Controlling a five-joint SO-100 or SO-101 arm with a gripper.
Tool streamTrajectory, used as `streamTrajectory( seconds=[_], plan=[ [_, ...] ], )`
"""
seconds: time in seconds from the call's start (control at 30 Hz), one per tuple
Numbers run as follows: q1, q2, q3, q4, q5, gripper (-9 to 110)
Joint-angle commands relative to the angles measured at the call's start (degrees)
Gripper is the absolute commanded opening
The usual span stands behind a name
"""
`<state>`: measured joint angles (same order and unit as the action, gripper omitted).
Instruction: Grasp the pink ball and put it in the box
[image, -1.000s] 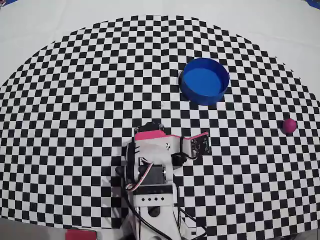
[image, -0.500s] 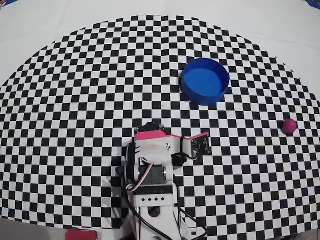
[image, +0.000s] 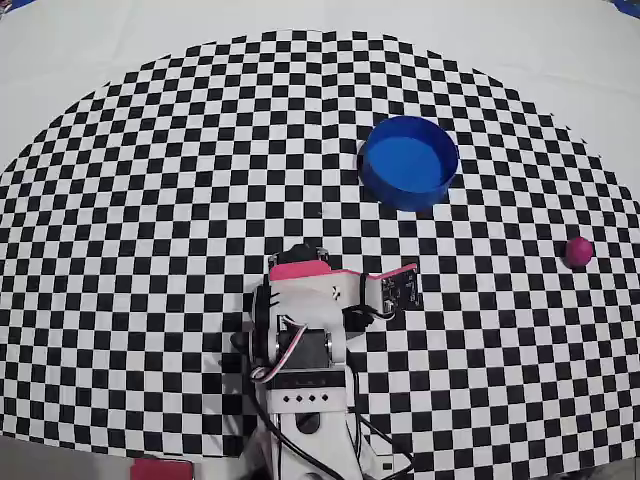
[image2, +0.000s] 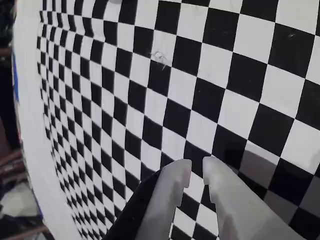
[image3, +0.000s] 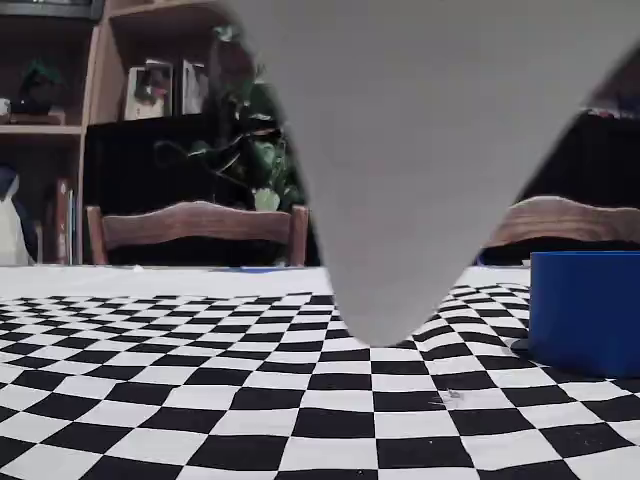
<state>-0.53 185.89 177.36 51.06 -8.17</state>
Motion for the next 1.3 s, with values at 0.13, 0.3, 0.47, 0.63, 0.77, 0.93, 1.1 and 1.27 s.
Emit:
streamTrajectory(
  seconds=[0.13,0.3,0.47,0.63,0.77,0.93,1.1,1.27],
  plan=[
    [-0.26,0.44,-0.44,0.09,-0.44,0],
    [-0.26,0.44,-0.44,0.09,-0.44,0],
    [-0.09,0.44,-0.44,0.09,-0.26,0],
    [0.00,0.44,-0.35,-0.53,-0.44,0],
    [0.09,0.44,0.70,-4.39,-0.53,0],
    [0.09,0.44,0.88,-9.32,-0.53,0],
    [0.09,0.44,0.88,-15.73,-0.53,0],
    [0.09,0.44,0.88,-24.35,-0.35,0]
  ],
)
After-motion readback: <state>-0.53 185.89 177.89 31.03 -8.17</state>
